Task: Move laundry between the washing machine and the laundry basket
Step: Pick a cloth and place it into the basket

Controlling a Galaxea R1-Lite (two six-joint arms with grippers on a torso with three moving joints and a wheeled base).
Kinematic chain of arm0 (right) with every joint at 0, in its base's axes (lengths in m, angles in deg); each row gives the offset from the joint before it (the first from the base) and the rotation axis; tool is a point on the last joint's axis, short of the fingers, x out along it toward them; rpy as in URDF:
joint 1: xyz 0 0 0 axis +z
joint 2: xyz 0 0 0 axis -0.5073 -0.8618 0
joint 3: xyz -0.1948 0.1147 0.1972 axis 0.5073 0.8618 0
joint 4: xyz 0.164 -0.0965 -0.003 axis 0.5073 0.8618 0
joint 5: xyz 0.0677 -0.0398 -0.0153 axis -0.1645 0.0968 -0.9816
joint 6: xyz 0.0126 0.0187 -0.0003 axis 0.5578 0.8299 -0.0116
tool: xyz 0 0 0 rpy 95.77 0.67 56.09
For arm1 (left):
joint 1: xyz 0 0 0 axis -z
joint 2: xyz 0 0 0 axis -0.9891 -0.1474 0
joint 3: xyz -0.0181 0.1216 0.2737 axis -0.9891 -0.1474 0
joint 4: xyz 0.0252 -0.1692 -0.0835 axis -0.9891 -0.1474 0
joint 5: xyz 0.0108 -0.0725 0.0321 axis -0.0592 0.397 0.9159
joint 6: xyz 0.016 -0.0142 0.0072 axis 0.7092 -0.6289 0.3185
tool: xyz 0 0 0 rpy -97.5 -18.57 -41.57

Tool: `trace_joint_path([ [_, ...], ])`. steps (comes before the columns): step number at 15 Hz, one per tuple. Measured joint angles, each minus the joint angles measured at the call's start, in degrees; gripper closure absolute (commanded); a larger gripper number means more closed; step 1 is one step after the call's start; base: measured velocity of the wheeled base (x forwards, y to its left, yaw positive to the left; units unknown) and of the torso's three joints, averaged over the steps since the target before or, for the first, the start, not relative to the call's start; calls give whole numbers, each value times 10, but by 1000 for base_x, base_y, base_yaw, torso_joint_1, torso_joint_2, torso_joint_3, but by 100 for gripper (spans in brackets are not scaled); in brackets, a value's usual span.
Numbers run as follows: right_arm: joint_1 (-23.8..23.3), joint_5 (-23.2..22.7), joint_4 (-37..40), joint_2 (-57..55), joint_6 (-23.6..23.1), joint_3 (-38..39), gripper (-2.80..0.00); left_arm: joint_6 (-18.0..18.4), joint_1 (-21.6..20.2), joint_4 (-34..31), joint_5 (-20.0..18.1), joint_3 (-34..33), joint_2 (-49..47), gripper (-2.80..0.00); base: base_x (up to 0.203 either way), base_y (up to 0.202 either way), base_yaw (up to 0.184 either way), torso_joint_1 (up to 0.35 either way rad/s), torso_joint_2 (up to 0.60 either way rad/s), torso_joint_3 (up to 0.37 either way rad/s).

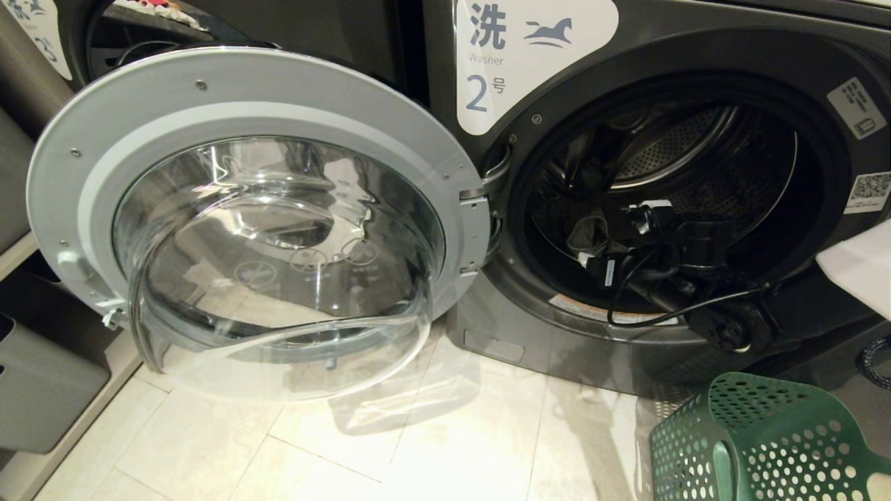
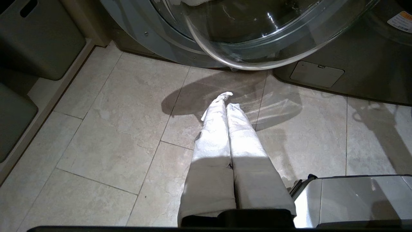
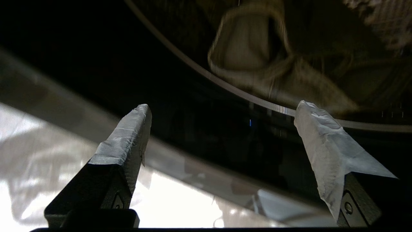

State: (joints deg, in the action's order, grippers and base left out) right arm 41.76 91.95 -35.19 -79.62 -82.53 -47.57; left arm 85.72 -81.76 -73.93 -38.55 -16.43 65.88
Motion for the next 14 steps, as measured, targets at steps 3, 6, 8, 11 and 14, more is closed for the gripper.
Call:
trace_joint_path([
  [3, 3, 33, 9, -52, 0, -88, -280, 0, 0, 0, 0, 0, 0, 0, 0, 0, 0, 0, 0, 0],
  [6, 4, 58, 15, -99, -2, -166, -280, 0, 0, 0, 0, 0, 0, 0, 0, 0, 0, 0, 0, 0],
  [8, 4, 76, 21, -129, -7, -217, -280, 0, 0, 0, 0, 0, 0, 0, 0, 0, 0, 0, 0, 0],
  [11, 4, 94, 27, -172, -24, -290, -280, 0, 0, 0, 0, 0, 0, 0, 0, 0, 0, 0, 0, 0],
  [14, 4, 112, 35, -209, -44, -341, -280, 0, 0, 0, 0, 0, 0, 0, 0, 0, 0, 1, 20, 2],
])
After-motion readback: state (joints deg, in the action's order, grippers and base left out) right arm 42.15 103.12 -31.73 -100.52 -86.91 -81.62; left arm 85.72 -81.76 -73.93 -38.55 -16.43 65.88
